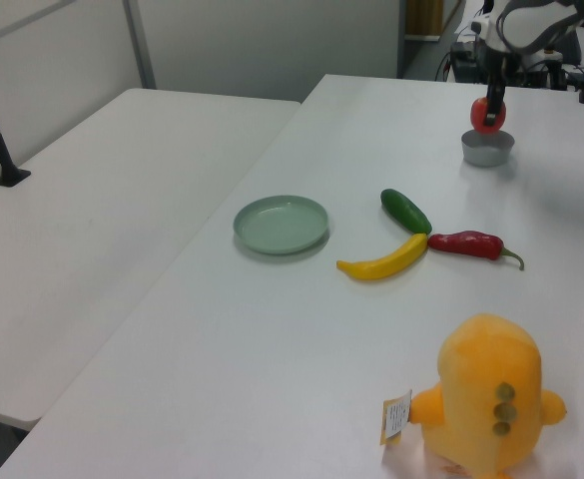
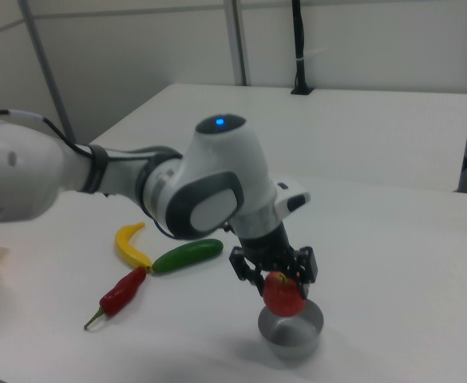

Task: Put the red apple in the bowl
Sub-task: 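Lower the red apple into the grey bowl and open the gripper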

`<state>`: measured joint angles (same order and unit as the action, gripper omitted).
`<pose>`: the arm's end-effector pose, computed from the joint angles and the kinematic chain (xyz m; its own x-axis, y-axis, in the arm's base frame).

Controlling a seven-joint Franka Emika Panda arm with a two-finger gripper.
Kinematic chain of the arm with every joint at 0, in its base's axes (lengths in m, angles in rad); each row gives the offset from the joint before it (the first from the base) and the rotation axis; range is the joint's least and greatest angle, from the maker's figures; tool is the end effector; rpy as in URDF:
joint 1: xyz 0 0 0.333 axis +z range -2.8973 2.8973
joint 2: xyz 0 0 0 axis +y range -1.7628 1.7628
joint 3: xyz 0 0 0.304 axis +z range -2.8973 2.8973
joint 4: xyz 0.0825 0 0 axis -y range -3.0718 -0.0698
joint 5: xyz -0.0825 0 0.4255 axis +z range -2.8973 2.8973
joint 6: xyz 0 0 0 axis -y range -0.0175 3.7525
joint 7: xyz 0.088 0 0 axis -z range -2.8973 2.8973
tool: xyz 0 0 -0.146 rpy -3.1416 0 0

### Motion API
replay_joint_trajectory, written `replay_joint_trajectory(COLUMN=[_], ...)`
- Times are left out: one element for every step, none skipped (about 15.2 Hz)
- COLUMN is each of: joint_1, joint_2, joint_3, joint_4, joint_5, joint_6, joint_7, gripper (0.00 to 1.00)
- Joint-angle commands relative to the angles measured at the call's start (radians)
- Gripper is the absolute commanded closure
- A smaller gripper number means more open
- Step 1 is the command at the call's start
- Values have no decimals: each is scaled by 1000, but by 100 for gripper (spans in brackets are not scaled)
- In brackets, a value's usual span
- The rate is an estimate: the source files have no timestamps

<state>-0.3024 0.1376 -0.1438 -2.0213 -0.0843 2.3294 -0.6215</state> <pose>0.5713 -0.2767 0.3275 0.9683 0.2353 0.0842 0.2186 -0.9608 0.1707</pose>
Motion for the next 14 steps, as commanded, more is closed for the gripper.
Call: replay_joint_trajectory(joint_1=[0,-1,-4,-4,-4,-4,-6,-6,-7,-12,-12,-12,-12,-12], joint_2=[51,63,74,85,97,105,105,105,105,103,100,93,86,82], joint_3=[-5,-5,-5,-5,-5,-5,-5,-5,-5,-5,-5,-5,-5,-5], joint_4=[-20,-20,-20,-20,-20,-19,-19,-19,-19,-17,-16,-14,-14,-11], joint_5=[-5,-5,-5,-5,-5,-5,-5,-5,-5,-3,3,9,11,11], joint_6=[93,111,117,117,117,117,117,116,114,111,108,100,99,97], joint_7=[-14,-14,-15,-14,-14,-14,-11,-7,-6,-1,0,3,11,26], gripper=[70,70,70,69,69,68,62,57,49,36,20,0,0,0])
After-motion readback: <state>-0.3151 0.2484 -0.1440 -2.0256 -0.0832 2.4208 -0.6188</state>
